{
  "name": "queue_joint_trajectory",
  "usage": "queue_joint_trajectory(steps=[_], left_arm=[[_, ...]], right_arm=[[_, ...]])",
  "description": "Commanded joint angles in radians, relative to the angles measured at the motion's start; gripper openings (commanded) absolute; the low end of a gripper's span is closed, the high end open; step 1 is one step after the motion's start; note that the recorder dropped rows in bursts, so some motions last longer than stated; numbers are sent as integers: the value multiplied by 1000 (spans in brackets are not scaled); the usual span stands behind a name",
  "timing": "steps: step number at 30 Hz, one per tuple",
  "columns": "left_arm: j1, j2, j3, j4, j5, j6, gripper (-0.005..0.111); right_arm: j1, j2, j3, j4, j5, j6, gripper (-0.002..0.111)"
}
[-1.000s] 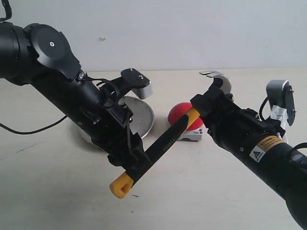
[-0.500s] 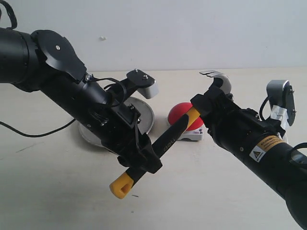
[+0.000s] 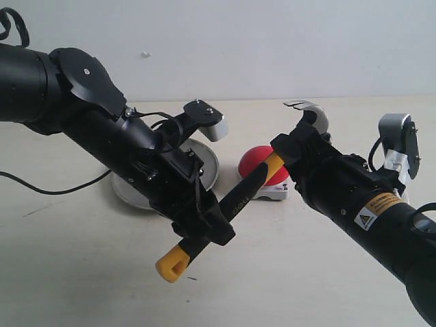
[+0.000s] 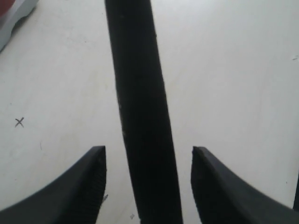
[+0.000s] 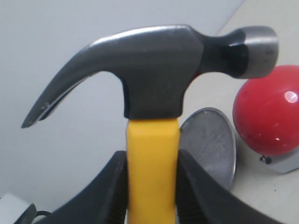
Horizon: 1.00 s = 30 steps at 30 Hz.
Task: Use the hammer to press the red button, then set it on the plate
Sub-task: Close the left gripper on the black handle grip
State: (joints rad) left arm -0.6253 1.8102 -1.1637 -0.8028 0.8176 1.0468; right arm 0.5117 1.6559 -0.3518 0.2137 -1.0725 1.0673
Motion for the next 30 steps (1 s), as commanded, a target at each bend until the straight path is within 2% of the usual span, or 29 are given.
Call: queue_joint_trajectory(steps=[1, 8, 30], left_arm=[[-8, 0, 1, -29, 22, 14, 54], [-38, 18, 1, -16, 10, 22, 54], [-38, 31, 1, -1, -20, 22, 53]], right_arm=[[-2, -2, -14, -13, -80, 0, 0], [-2, -2, -14, -13, -80, 2, 0], [-2, -2, -14, -30, -74, -11, 0]])
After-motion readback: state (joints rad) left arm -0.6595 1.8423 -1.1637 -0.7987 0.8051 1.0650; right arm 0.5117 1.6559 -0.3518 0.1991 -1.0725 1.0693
